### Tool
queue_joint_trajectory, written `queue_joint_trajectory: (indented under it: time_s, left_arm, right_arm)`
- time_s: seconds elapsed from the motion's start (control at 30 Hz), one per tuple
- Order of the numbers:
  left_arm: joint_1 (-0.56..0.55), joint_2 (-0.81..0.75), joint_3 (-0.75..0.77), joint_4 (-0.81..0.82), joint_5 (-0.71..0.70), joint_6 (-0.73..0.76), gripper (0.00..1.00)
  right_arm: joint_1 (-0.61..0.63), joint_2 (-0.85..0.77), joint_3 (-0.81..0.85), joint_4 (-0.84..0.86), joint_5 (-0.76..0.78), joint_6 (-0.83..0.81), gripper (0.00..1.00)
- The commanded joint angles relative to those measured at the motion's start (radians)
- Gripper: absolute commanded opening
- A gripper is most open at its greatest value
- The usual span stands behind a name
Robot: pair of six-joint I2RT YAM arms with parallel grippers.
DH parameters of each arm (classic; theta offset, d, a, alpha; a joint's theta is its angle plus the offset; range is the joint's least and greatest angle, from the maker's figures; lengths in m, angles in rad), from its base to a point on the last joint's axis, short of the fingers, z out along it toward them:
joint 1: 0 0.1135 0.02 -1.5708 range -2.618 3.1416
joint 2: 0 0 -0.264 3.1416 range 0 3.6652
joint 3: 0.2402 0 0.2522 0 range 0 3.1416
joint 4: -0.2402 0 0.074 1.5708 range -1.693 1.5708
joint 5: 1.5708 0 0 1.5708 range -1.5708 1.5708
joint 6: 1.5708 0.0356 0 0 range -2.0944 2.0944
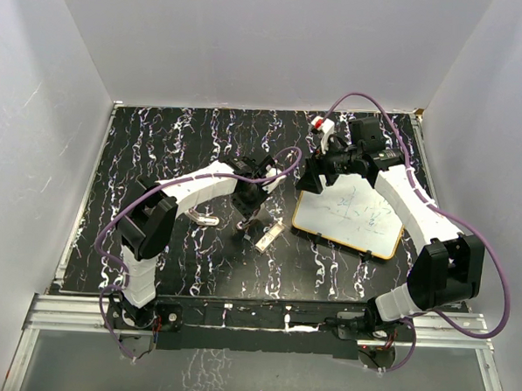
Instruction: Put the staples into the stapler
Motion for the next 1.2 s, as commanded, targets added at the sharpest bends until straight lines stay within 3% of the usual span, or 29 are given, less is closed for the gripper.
queue_joint_trajectory:
  time_s: [0.0,1.17]
  left_arm:
    - [-0.004,-0.028,0.02,-0.025,0.006,-0.009,0.0]
    - [-0.005,-0.008,-0.015,-0.02,0.014,-0.004,0.0]
  right_arm:
    - [-0.005,0.0,0.002,0.04,-0.018,-0.013,0.69]
    - [-0.006,-0.009,-0.005,0.041,-0.014,-0.013,0.7]
